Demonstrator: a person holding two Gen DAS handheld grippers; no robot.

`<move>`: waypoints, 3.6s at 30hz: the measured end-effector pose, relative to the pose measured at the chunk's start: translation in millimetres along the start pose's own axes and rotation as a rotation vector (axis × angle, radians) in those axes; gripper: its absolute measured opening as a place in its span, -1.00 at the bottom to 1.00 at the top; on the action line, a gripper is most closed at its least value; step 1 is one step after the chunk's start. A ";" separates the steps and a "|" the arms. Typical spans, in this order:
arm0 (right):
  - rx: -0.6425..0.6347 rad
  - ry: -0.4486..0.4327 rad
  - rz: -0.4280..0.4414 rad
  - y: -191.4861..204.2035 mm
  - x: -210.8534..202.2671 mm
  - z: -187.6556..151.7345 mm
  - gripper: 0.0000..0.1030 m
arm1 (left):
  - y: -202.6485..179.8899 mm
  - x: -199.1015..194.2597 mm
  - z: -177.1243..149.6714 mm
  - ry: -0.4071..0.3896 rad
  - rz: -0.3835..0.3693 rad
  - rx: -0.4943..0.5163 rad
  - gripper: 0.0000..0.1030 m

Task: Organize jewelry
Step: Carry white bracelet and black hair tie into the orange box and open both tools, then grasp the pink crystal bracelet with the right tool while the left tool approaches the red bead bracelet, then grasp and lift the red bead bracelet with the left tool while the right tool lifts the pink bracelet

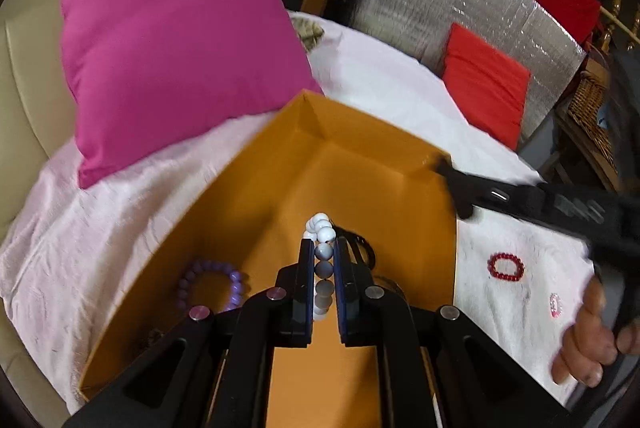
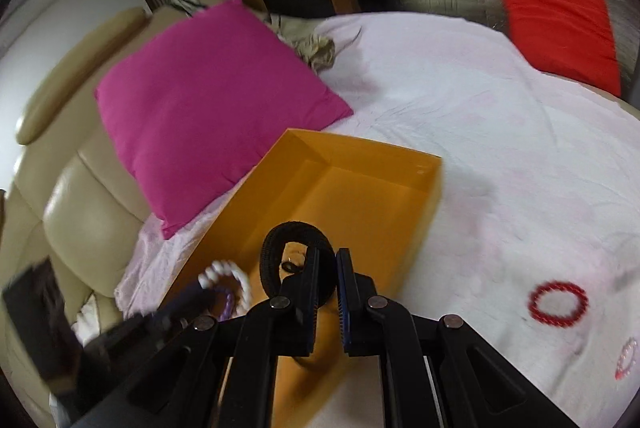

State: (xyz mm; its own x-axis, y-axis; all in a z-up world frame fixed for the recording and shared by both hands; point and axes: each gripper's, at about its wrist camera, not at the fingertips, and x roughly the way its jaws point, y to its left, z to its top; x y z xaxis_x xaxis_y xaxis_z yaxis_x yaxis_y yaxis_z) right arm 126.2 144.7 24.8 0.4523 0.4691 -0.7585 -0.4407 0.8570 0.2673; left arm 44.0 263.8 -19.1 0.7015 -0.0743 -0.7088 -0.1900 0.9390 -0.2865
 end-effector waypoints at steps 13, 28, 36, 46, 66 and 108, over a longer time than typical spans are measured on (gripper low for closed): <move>0.086 0.209 -0.149 3.2 95.7 34.9 -0.76 | 9.1 36.3 -3.0 0.141 0.068 -0.027 -0.82; 0.162 -0.071 -0.113 -79.8 -30.7 18.1 -0.40 | -21.8 10.6 3.6 -0.021 0.165 0.077 -0.25; 0.304 -0.189 -0.209 -190.8 -131.9 -50.7 -0.32 | -87.7 -8.2 -5.7 -0.151 0.140 0.212 0.02; 0.563 -0.229 -0.223 -298.7 -169.8 -138.5 -0.32 | -179.5 11.6 -31.4 -0.157 0.089 0.385 0.17; 0.562 -0.067 -0.254 -344.6 -121.5 -162.6 -0.50 | -247.3 70.0 -61.2 0.044 0.010 0.503 0.18; 0.581 -0.080 -0.281 -342.5 -123.0 -170.7 -0.83 | -294.2 132.3 -77.2 0.208 -0.239 0.489 -0.44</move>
State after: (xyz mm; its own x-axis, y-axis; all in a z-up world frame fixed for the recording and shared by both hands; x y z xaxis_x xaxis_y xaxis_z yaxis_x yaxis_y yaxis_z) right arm 89.2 -242.9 -74.9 0.5558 0.2054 -0.8055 0.1837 0.9147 0.3600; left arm 139.7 -48.3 -78.4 0.5270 -0.3214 -0.7867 0.3314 0.9302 -0.1580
